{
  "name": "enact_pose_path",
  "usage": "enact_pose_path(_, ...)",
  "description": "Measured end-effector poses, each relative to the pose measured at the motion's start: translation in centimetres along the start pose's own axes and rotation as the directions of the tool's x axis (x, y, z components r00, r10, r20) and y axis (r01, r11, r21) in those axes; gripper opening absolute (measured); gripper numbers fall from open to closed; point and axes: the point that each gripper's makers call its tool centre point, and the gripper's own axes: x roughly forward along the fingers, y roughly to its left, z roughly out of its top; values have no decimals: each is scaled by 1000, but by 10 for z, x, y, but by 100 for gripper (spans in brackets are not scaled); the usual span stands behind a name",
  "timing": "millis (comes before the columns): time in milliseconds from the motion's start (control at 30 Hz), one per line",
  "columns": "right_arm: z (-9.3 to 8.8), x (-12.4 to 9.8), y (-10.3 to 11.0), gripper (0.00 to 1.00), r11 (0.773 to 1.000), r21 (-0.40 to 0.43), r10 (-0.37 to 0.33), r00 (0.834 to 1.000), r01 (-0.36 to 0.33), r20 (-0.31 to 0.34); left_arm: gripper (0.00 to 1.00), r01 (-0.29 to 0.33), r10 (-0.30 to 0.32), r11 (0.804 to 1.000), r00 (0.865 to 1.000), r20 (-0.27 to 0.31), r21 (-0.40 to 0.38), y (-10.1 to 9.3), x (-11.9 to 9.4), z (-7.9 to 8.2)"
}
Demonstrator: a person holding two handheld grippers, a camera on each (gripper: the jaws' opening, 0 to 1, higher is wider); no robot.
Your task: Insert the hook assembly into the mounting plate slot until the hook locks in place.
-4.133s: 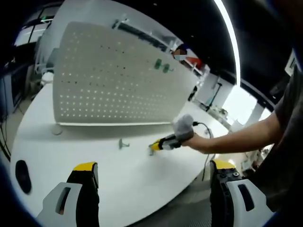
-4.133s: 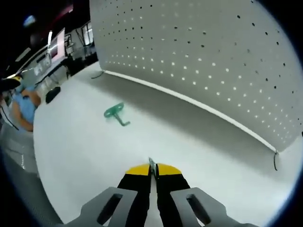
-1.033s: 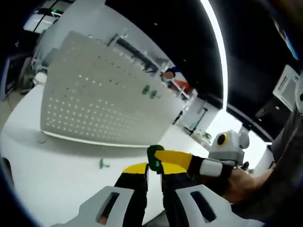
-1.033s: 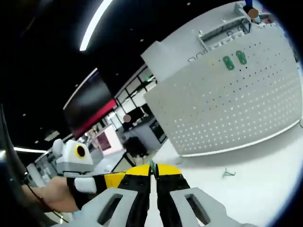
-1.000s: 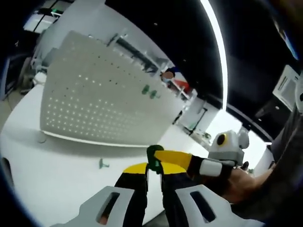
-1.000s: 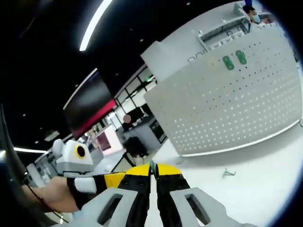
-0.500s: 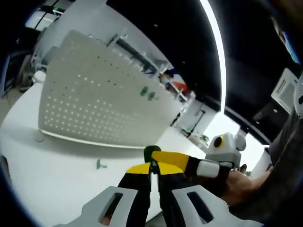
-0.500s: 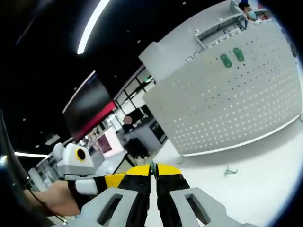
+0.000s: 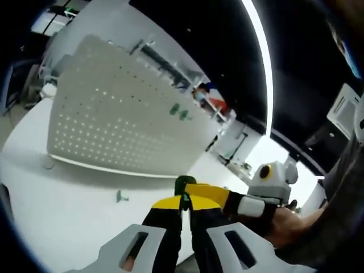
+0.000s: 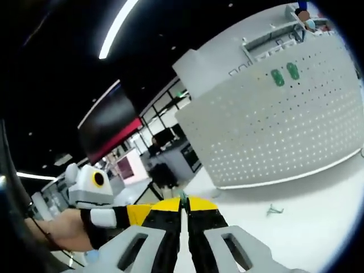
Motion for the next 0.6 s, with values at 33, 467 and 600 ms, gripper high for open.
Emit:
enact_pose_path(33, 0, 0, 0, 1, 1000, -3, 1, 1000, -1, -1, 4, -2, 2, 1000, 1000, -1, 14, -1, 0, 0)
enact_pose_path(467, 2, -2, 0, 0, 992, -128, -5, 1000, 2, -26, 2, -31, 34, 995, 999, -26, 95, -2, 2, 1)
enact_pose_path(600, 0, -3, 0, 1, 989, -148, -8, 999, 2, -39, 2, -58, 63, 989, 997, -37, 133, -1, 2, 2)
